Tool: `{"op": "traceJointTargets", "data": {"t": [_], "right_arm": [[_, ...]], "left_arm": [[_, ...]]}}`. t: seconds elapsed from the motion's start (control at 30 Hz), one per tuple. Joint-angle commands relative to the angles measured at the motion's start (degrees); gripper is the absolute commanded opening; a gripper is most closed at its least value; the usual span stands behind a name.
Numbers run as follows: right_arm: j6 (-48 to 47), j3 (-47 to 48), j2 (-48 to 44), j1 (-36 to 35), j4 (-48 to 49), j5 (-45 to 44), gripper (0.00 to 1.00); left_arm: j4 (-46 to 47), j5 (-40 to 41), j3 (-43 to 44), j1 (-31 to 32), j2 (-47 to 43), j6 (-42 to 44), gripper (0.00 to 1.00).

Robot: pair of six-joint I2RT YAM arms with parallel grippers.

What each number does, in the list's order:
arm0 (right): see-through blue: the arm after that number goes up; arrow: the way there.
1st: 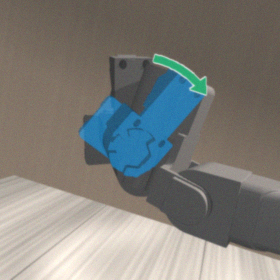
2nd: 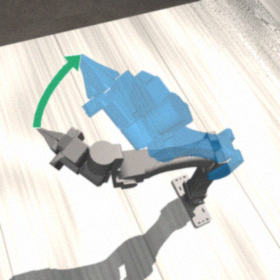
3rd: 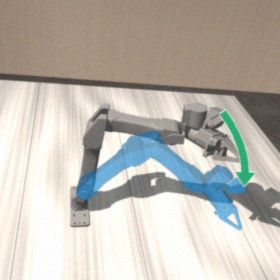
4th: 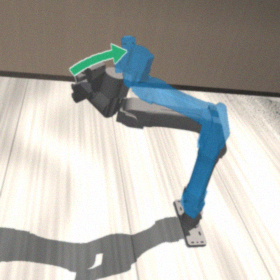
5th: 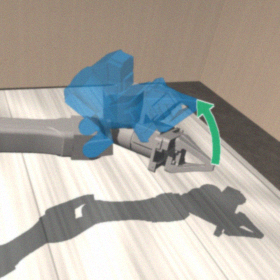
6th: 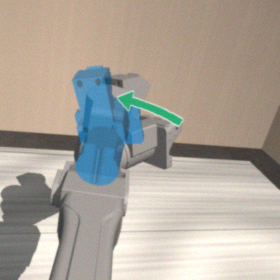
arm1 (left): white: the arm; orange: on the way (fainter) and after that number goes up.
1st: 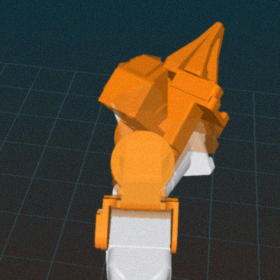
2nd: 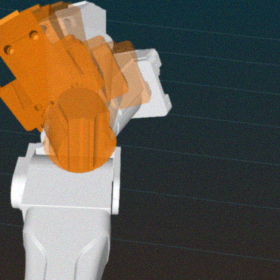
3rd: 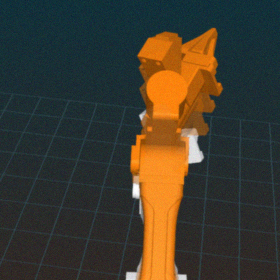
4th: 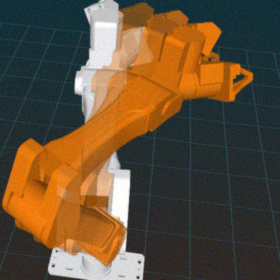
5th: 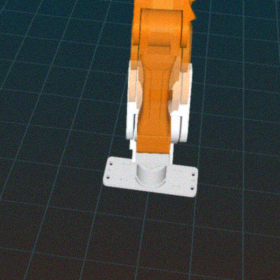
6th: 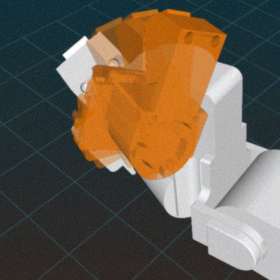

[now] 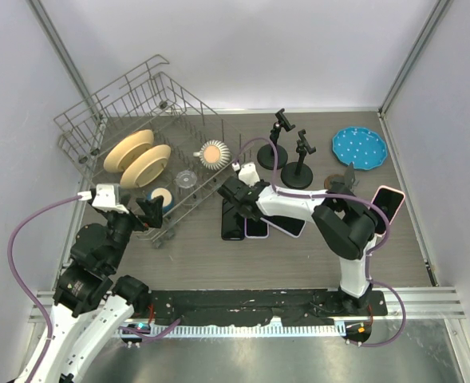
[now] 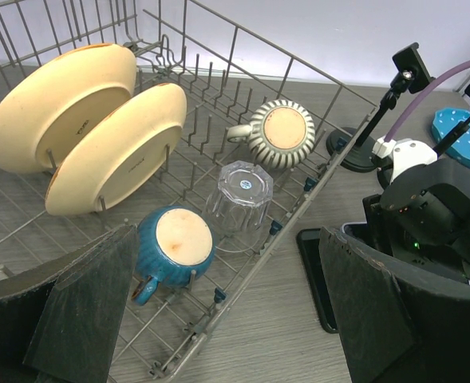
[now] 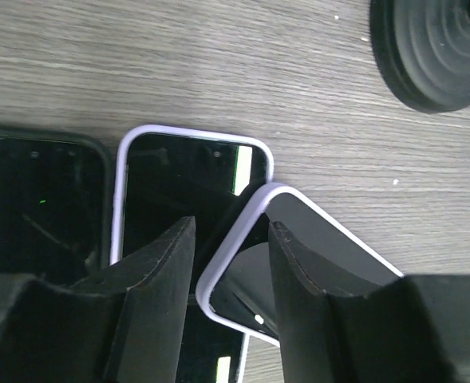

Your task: Remove the phone from the phone stand

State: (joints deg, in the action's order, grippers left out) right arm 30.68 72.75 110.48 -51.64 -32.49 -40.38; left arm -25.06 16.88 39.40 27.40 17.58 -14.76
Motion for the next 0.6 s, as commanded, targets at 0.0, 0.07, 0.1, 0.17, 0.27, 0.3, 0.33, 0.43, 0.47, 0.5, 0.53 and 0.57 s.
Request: {"op": "traceJointTargets", "data": {"t": [0.0,0.07,0.1,0.17,0.27,0.3,0.33,0.43,0.47,0.5,0.53,0.57], "right_arm": [[2.20,-1.64,-2.28,-0.04,4.19,7.60,0.51],[0.97,-2.17,-3.07,-0.04,4.45,7.86,0.56],[0.44,-2.78,-4.47,0.04,4.54,8.30,0.58],[-0.44,-3.84,-6.23,-0.04,4.80,8.91,0.63],[-2.55,-6.91,-10.71,0.04,5.42,9.27,0.69],[-3.60,-8.49,-11.76,0.05,5.51,9.01,0.70],[-4.13,-9.20,-13.60,0.05,5.68,8.31,0.71],[-6.67,-11.84,-15.98,0.13,6.21,6.99,0.75],[-7.20,-12.45,-16.43,0.31,6.56,7.07,0.76],[-7.73,-13.41,-16.52,0.40,7.35,7.16,0.76],[-9.04,-13.86,-16.78,0.48,7.79,7.77,0.76],[-9.66,-14.30,-17.05,0.75,8.40,8.03,0.77]], "left_arm": [[2.56,-0.71,-0.11,0.11,0.61,0.35,0.99],[2.56,-0.80,-0.11,0.11,0.70,0.35,0.99],[2.56,-0.89,-0.11,0.11,0.70,0.35,0.99],[2.56,-0.98,-0.11,0.11,0.70,0.35,0.99],[2.56,-1.15,-0.11,0.11,0.70,0.35,0.99],[2.56,-1.15,-0.11,0.11,0.61,0.35,0.99],[2.56,-1.24,-0.11,0.11,0.70,0.44,0.99],[2.56,-1.50,-0.11,0.11,0.61,0.35,0.99],[2.56,-1.59,-0.11,0.20,0.70,0.35,0.99],[2.56,-1.50,-0.11,0.11,0.78,0.35,0.99],[2.65,-1.50,-0.11,0.11,0.87,0.35,0.99],[2.65,-1.59,-0.11,0.11,0.87,0.35,0.99]]}}
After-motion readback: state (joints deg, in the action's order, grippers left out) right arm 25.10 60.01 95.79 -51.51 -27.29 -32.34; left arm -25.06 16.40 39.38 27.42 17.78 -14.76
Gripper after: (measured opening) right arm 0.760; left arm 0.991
